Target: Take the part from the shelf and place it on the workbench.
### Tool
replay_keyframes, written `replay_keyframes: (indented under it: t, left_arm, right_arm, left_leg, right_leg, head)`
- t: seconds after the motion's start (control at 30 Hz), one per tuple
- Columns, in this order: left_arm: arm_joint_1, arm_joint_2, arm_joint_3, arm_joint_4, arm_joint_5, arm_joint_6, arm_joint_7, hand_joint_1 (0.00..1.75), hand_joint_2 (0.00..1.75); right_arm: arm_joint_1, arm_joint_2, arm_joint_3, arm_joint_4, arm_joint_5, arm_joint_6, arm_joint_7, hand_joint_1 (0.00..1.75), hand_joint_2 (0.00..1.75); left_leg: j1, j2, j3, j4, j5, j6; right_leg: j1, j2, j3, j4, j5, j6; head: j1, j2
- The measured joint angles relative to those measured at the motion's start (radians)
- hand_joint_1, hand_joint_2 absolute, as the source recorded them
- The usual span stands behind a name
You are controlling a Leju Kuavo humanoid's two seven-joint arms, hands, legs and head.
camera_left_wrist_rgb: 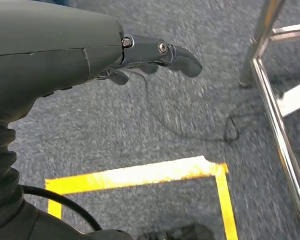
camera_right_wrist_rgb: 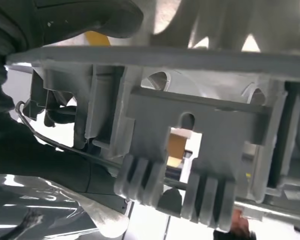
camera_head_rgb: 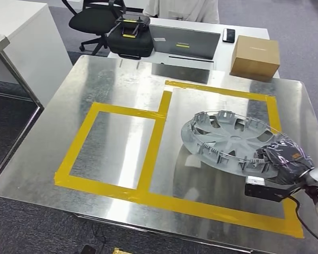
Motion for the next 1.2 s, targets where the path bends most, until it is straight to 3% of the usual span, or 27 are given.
replay_keyframes:
  t: [0.07, 0.1, 0.13, 0.2, 0.27, 0.4, 0.47, 0.53, 0.57, 0.6, 0.63, 0.73, 0.8, 0.87, 0.93, 0.97, 1.03, 1.07, 1.1, 1.13, 1.2]
  left_arm:
    - [0.001, 0.0, 0.0, 0.0, 0.001, -0.014, -0.008, 0.0, 1.75]
    - [0.002, 0.0, 0.0, 0.0, 0.001, -0.022, -0.014, 0.0, 1.75]
    - [0.002, 0.0, 0.0, 0.0, 0.001, -0.032, -0.022, 0.0, 1.75]
    - [0.003, 0.001, 0.0, 0.0, 0.0, -0.053, -0.039, 0.0, 1.75]
    - [0.003, 0.003, 0.0, 0.0, 0.0, -0.073, -0.056, 0.0, 1.75]
    - [0.004, 0.011, 0.0, 0.0, 0.006, -0.087, -0.074, 0.0, 1.75]
    - [0.003, 0.014, 0.001, 0.0, 0.013, -0.066, -0.07, 0.0, 0.87]
    - [0.003, 0.014, 0.002, 0.0, 0.016, -0.046, -0.06, 0.0, 0.0]
    - [0.003, 0.015, 0.002, 0.0, 0.015, -0.042, -0.056, 0.0, 0.0]
    - [0.004, 0.015, 0.002, 0.0, 0.012, -0.04, -0.053, 0.0, 0.0]
    - [0.005, 0.015, 0.002, 0.0, 0.009, -0.04, -0.051, 0.0, 0.0]
    - [0.005, 0.018, 0.001, 0.0, 0.002, -0.038, -0.048, 0.0, 0.0]
    - [0.002, 0.018, 0.001, 0.0, 0.0, -0.037, -0.048, 0.0, 0.0]
    - [0.001, 0.018, 0.0, 0.0, -0.002, -0.036, -0.048, 0.0, 0.0]
    - [0.001, 0.018, 0.0, 0.0, -0.003, -0.034, -0.047, 0.0, 0.0]
    - [0.0, 0.019, 0.0, 0.0, -0.002, -0.033, -0.047, 0.0, 0.0]
    - [-0.001, 0.017, 0.001, 0.0, 0.0, -0.031, -0.047, 0.0, 0.0]
    - [-0.001, 0.016, 0.001, 0.0, 0.001, -0.031, -0.046, 0.0, 0.0]
    - [0.0, 0.016, 0.001, 0.0, 0.001, -0.031, -0.045, 0.0, 0.0]
    - [0.0, 0.016, 0.001, 0.0, 0.001, -0.03, -0.044, 0.0, 0.0]
    - [0.0, 0.015, 0.001, 0.0, 0.002, -0.028, -0.043, 0.0, 0.0]
  right_arm:
    - [0.002, -0.02, 0.008, 0.0, -0.018, 0.014, 0.001, 1.75, 1.75]
    - [0.003, -0.029, 0.013, 0.0, -0.025, 0.018, 0.001, 1.75, 1.75]
    - [0.003, -0.037, 0.017, -0.001, -0.031, 0.02, 0.001, 1.75, 1.75]
    - [0.001, -0.053, 0.023, -0.004, -0.039, 0.021, 0.001, 0.87, 0.87]
    - [0.0, -0.064, 0.029, -0.009, -0.046, 0.021, 0.0, 0.0, 0.0]
    - [0.003, -0.078, 0.039, -0.019, -0.074, 0.026, -0.006, 0.0, 0.0]
    - [0.008, -0.092, 0.038, -0.03, -0.119, 0.033, -0.012, 0.0, 0.0]
    - [0.023, -0.114, 0.034, -0.045, -0.188, 0.042, -0.024, 0.0, 0.0]
    - [0.034, -0.124, 0.03, -0.053, -0.224, 0.045, -0.032, 0.0, 0.0]
    - [0.048, -0.134, 0.024, -0.061, -0.259, 0.045, -0.041, 0.0, 0.0]
    - [0.065, -0.142, 0.015, -0.069, -0.29, 0.044, -0.051, 0.0, 0.0]
    - [0.131, -0.16, -0.023, -0.098, -0.369, 0.037, -0.097, 0.0, 0.0]
    - [0.189, -0.167, -0.052, -0.118, -0.416, 0.037, -0.139, 0.0, 0.0]
    - [0.252, -0.166, -0.083, -0.141, -0.457, 0.04, -0.194, 0.0, 0.0]
    - [0.303, -0.154, -0.114, -0.165, -0.485, 0.045, -0.255, 0.0, 0.0]
    - [0.324, -0.142, -0.127, -0.174, -0.491, 0.045, -0.281, 0.0, 0.0]
    - [0.359, -0.11, -0.141, -0.188, -0.486, 0.039, -0.313, 0.0, 0.0]
    - [0.375, -0.091, -0.144, -0.194, -0.477, 0.033, -0.32, 0.0, 0.0]
    - [0.389, -0.074, -0.146, -0.199, -0.464, 0.024, -0.324, 0.0, 0.0]
    - [0.402, -0.059, -0.148, -0.205, -0.446, 0.014, -0.325, 0.0, 0.0]
    - [0.422, -0.04, -0.151, -0.219, -0.405, -0.007, -0.321, 0.0, 0.0]
  left_leg:
    - [-0.001, 0.0, 0.0, 0.0, -0.002, 0.002]
    - [-0.001, 0.0, 0.001, 0.001, -0.003, 0.002]
    - [-0.001, -0.001, 0.004, 0.001, -0.005, 0.001]
    - [-0.002, -0.003, 0.009, 0.003, -0.01, -0.004]
    - [-0.005, -0.005, 0.011, 0.008, -0.016, -0.013]
    - [-0.007, -0.005, 0.008, 0.019, -0.027, -0.032]
    - [-0.004, -0.002, -0.022, 0.09, -0.073, -0.043]
    - [0.001, 0.0, -0.085, 0.229, -0.138, -0.05]
    - [0.004, 0.0, -0.111, 0.284, -0.155, -0.052]
    - [0.006, 0.0, -0.122, 0.306, -0.153, -0.054]
    - [0.008, 0.001, -0.113, 0.285, -0.129, -0.054]
    - [0.011, 0.001, -0.021, 0.086, -0.031, -0.048]
    - [0.009, 0.0, 0.006, 0.023, -0.019, -0.044]
    - [0.008, 0.001, 0.006, 0.017, -0.019, -0.034]
    - [0.01, 0.002, 0.008, 0.007, -0.012, -0.019]
    - [0.011, 0.003, 0.009, 0.003, -0.008, -0.014]
    - [0.009, 0.004, 0.006, 0.002, -0.006, -0.009]
    - [0.007, 0.004, 0.005, 0.002, -0.006, -0.009]
    - [0.006, 0.004, 0.004, 0.002, -0.006, -0.008]
    - [0.004, 0.004, 0.005, 0.002, -0.006, -0.008]
    - [0.004, 0.005, 0.008, 0.003, -0.008, -0.01]
  right_leg:
    - [-0.001, 0.0, -0.054, 0.108, -0.035, 0.007]
    - [-0.001, 0.0, -0.06, 0.116, -0.027, 0.008]
    - [-0.001, -0.001, -0.045, 0.082, 0.001, 0.009]
    - [-0.002, -0.002, 0.025, -0.058, 0.068, 0.009]
    - [0.0, 0.0, 0.077, -0.152, 0.092, 0.0]
    - [-0.002, 0.001, 0.089, -0.167, 0.092, -0.021]
    - [-0.006, -0.003, 0.091, -0.17, 0.095, -0.03]
    - [-0.006, -0.007, 0.092, -0.17, 0.094, -0.034]
    - [-0.006, -0.008, 0.092, -0.17, 0.094, -0.034]
    - [-0.006, -0.009, 0.092, -0.17, 0.093, -0.034]
    - [-0.007, -0.009, 0.094, -0.17, 0.093, -0.033]
    - [-0.006, -0.005, 0.101, -0.169, 0.089, -0.025]
    - [-0.003, -0.002, 0.099, -0.169, 0.088, -0.015]
    - [-0.004, -0.001, 0.097, -0.173, 0.091, -0.002]
    - [-0.006, -0.001, 0.086, -0.155, 0.073, 0.007]
    - [-0.007, -0.001, 0.067, -0.118, 0.05, 0.009]
    - [-0.006, -0.001, 0.004, 0.014, -0.016, 0.012]
    - [-0.006, -0.001, -0.027, 0.077, -0.038, 0.013]
    - [-0.006, -0.001, -0.044, 0.112, -0.043, 0.013]
    - [-0.006, -0.001, -0.041, 0.106, -0.028, 0.012]
    - [-0.006, -0.001, 0.022, -0.016, 0.039, 0.008]
  head:
    - [0.0, 0.0]
    - [0.0, 0.0]
    - [0.0, 0.0]
    - [0.0, 0.0]
    - [-0.001, 0.0]
    - [-0.003, 0.0]
    - [-0.007, 0.0]
    - [-0.01, 0.0]
    - [-0.01, 0.0]
    - [-0.01, 0.0]
    - [-0.01, 0.0]
    - [-0.01, 0.0]
    - [-0.009, 0.0]
    - [-0.009, 0.0]
    - [-0.006, 0.0]
    - [-0.005, 0.0]
    - [-0.003, 0.0]
    - [-0.003, 0.0]
    - [-0.003, 0.0]
    - [-0.003, 0.0]
    - [-0.003, 0.0]
